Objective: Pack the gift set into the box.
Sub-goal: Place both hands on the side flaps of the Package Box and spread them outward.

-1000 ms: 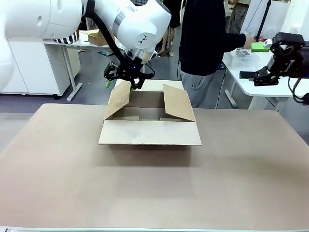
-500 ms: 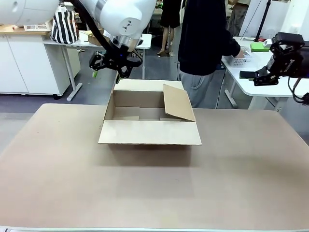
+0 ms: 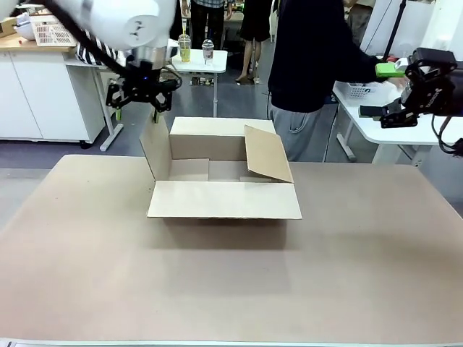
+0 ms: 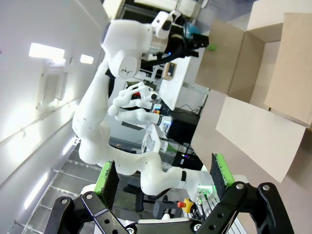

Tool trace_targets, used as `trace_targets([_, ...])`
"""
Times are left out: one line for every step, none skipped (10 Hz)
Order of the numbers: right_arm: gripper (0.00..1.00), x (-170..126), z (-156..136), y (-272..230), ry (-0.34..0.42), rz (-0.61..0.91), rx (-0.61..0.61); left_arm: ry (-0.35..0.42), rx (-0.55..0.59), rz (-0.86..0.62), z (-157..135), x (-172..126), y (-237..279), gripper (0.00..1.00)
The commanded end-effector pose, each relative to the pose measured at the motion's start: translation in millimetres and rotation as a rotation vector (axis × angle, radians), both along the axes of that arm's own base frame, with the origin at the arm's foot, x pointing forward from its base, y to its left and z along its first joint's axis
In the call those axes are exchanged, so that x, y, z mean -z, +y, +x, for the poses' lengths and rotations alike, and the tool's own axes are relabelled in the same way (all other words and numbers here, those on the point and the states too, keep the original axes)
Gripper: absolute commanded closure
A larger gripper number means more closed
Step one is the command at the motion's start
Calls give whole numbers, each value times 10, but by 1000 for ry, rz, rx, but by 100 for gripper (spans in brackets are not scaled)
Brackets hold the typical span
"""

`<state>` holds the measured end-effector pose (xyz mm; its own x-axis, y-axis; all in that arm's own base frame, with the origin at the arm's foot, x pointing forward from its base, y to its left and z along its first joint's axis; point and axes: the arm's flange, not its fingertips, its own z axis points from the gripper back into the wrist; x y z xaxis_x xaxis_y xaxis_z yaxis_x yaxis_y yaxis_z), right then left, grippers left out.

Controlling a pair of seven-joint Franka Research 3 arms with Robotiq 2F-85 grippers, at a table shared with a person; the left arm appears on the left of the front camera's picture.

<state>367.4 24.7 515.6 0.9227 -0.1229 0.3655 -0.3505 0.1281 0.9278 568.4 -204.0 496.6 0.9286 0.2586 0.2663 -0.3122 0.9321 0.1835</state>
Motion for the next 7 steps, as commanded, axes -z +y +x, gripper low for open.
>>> trace_targets([0, -12, 22, 21, -23, 24, 3, 45, 72, -147, -261, 194, 386, 0])
trace_targets([0, -12, 22, 21, -23, 24, 3, 49, 145, -276, -325, 215, 548, 0])
trace_targets([0, -12, 22, 21, -23, 24, 3, 44, 177, -332, -388, 223, 690, 0])
trace_targets([0, -12, 22, 21, -23, 24, 3, 37, 171, -382, -408, 258, 817, 0])
trace_targets([0, -12, 22, 21, -23, 24, 3, 33, 210, -438, -416, 354, 919, 0])
trace_targets([0, -12, 22, 21, -23, 24, 3, 32, 238, -516, -397, 470, 998, 0])
trace_targets([0, -12, 22, 21, -23, 24, 3, 49, 217, -494, -391, 562, 1050, 0])
